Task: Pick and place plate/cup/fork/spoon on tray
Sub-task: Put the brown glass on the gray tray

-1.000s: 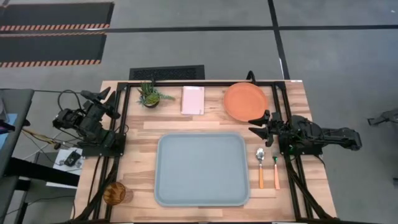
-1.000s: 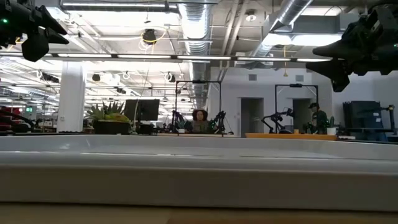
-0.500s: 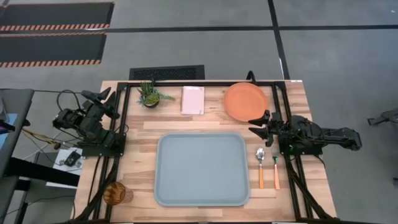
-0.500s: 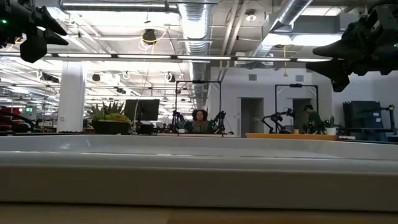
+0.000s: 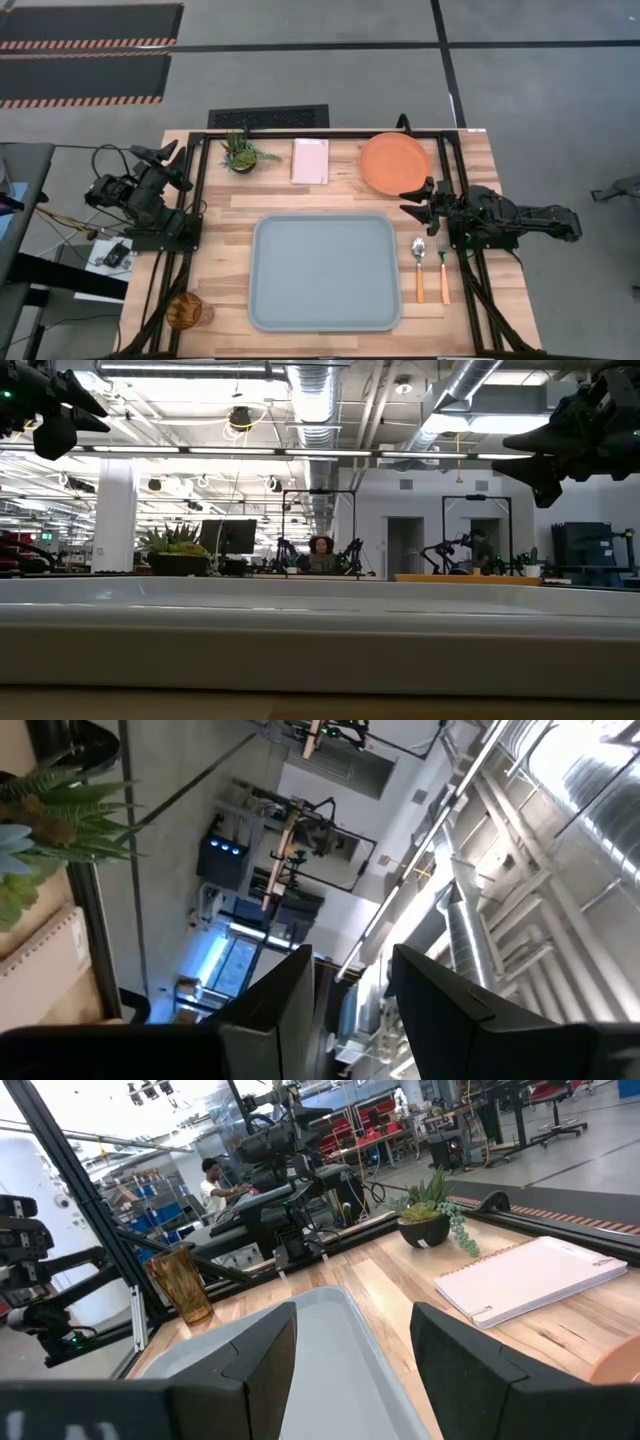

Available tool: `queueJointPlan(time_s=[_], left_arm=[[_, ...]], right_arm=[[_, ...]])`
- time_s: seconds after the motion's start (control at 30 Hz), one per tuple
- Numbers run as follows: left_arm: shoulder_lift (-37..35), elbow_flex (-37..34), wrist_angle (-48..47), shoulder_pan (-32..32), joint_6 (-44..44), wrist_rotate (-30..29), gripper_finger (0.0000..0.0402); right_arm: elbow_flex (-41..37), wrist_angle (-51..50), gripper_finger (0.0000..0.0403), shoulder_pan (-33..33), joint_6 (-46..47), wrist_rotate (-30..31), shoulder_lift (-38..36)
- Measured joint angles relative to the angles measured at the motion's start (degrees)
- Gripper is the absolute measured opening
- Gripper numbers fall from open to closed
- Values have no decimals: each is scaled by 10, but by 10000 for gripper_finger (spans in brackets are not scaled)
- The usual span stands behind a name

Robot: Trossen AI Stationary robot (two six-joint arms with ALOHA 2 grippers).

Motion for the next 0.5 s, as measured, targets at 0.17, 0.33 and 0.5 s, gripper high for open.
queueJointPlan(time_s=[0.17,0.33,0.5], left_arm=[[0,0,6,0,27,-1,124],[0,0,9,0,66,-2,124],[0,0,6,0,75,-2,124]], right_arm=[[0,0,221,0,0,0,0],[0,0,221,-5,0,1,0],[0,0,221,-5,0,1,0]])
